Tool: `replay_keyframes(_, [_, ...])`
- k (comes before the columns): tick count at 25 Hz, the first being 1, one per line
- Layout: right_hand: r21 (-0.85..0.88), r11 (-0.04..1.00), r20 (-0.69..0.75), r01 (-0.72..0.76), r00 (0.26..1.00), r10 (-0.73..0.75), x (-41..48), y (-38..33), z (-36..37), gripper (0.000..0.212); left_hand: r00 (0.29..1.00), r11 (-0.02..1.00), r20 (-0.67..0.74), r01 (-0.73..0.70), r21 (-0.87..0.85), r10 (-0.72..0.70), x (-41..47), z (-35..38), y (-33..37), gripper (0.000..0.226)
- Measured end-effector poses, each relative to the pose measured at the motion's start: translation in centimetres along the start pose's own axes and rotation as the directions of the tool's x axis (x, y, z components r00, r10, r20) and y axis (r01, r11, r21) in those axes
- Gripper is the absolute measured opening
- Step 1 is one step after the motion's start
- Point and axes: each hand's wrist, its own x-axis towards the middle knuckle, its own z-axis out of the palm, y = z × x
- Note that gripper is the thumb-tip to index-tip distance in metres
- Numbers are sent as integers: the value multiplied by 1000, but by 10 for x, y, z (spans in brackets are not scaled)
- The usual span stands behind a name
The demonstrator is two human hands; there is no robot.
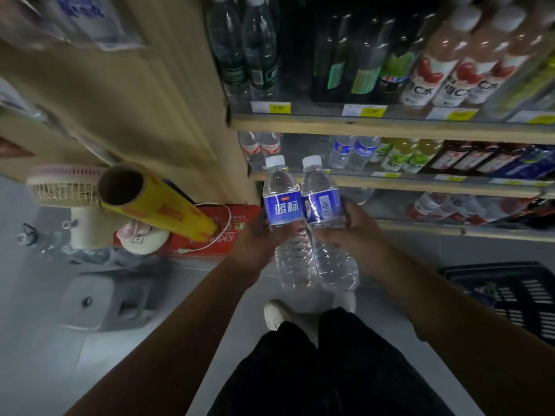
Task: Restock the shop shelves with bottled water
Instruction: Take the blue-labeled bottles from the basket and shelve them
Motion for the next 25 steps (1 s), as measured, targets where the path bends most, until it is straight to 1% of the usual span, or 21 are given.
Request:
replay_keyframes(1, [-10, 1000, 23, -22, 999, 22, 8, 2, 4, 72, 1000, 1000, -22, 4, -6, -4, 4, -5, -5, 20])
replay_keyframes(2, [-20, 999, 50, -32, 998, 33, 16, 5, 6, 73, 999, 1000, -41, 12, -5, -12, 8, -9, -9, 20])
replay_keyframes(6, [9, 998, 137, -69, 988, 67, 49, 26, 10, 61, 996, 999, -76, 45, 10, -44, 34, -17, -30, 24])
replay_keyframes(8, [20, 996, 153, -85, 985, 81, 67, 39, 10, 64, 992, 998, -111, 61, 12, -59, 49, -18, -41, 22])
replay_keyframes(11, [59, 993, 172, -106, 981, 95, 100, 60, 7, 74, 986, 996, -149, 82, 22, -78, 79, -17, -61, 25])
replay_keyframes(14, [62, 990, 175, -125, 978, 113, 136, 84, 1, 74, 985, 993, -150, 97, 60, -87, 113, -11, -85, 28])
replay_keyframes(18, [24, 997, 143, -79, 987, 75, 192, 127, -8, 77, 984, 988, -151, 115, 107, -98, 164, -6, -121, 26])
replay_keyframes(20, [29, 999, 131, -32, 991, 28, 218, 146, -12, 78, 984, 990, -153, 103, 95, -88, 188, -4, -137, 22])
replay_keyframes(23, [22, 1000, 132, 16, 991, -19, 249, 169, -19, 64, 989, 993, -143, 56, 107, -40, 219, 2, -154, 14])
replay_keyframes(25, [4, 999, 120, 37, 992, -37, 263, 181, -22, 55, 990, 992, -138, 44, 115, -28, 236, 6, -163, 15])
